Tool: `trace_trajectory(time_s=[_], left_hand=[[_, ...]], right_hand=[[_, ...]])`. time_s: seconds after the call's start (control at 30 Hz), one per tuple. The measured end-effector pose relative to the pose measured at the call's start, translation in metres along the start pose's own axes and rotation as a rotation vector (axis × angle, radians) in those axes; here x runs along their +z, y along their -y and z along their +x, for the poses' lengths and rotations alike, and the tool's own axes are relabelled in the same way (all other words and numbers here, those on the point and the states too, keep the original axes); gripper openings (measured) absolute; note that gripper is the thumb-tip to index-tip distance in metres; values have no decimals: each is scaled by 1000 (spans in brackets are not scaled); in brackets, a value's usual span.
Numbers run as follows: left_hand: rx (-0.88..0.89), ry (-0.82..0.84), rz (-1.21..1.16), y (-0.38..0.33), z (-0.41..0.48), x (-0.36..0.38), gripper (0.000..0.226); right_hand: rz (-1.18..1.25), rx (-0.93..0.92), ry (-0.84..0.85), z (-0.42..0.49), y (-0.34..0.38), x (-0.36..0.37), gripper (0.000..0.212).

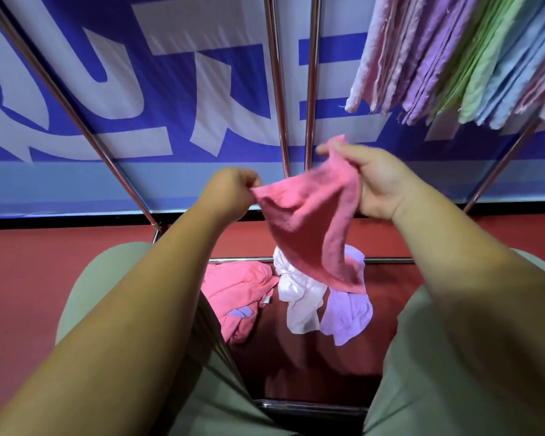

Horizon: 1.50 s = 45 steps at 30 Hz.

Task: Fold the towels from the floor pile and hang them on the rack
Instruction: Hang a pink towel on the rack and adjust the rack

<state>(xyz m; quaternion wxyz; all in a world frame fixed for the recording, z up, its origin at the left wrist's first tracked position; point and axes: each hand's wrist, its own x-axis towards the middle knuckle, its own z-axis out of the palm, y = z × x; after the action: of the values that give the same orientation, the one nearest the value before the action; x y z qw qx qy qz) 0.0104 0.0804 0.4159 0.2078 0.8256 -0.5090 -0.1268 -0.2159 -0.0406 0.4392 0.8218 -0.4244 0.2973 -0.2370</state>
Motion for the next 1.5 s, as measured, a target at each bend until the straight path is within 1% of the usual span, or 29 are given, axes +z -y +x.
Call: trace_trajectory(time_s=[0.07,0.1,0.17,0.27,0.33,0.47,0.6,0.7,0.8,0.83,0.9,0.97,1.03,1.1,1.23,1.27,1.37,1.5], left_hand=[[161,-31,-156,-13,-1,-1,25],[228,-45,-215,-19,-2,-1,29],[309,-74,-288,-27,-3,2,33],[363,-56,-324,-33,-2,7,24],[386,-30,-365,-36,-2,6,22],[391,-29,-438,-36,2,7,28],[413,5,-447,-36,2,6,36],[447,24,-357,-36,0,5,37],[507,-22,-132,-29,5,7,25],[497,-19,-59,-26,7,9,20],[429,72,67,-20,9,14,16],[358,241,204,-14,8,21,22],[312,387,323,-13,5,25,26],[280,431,341,-15,4,25,29],[258,375,212,-19,7,24,43],[254,344,185,-20,8,25,43],[237,207,134,-22,9,22,32],[171,39,8,-25,11,11,17]], right_hand=[[-187,16,116,-6,-9,6,25],[-208,4,141,-5,-15,8,23],[-177,-19,149,1,-26,9,20],[-112,3,143,10,-31,6,16],[-78,22,181,11,-30,4,16],[-1,71,172,13,-27,0,20],[-21,86,189,12,-28,-1,22],[-64,28,160,14,-27,-2,23],[-53,-31,68,20,-28,-3,27],[-45,-51,31,22,-29,-2,28],[-19,-94,-43,26,-31,-2,27],[-7,-124,-96,28,-31,-4,23],[-7,-146,-124,31,-30,-7,24],[-14,-170,-144,32,-30,-9,23],[-58,-213,-158,34,-30,-11,17],[-74,-219,-163,33,-29,-11,16],[-164,-232,-194,34,-29,-15,17],[-386,-295,-277,35,-28,-23,19]])
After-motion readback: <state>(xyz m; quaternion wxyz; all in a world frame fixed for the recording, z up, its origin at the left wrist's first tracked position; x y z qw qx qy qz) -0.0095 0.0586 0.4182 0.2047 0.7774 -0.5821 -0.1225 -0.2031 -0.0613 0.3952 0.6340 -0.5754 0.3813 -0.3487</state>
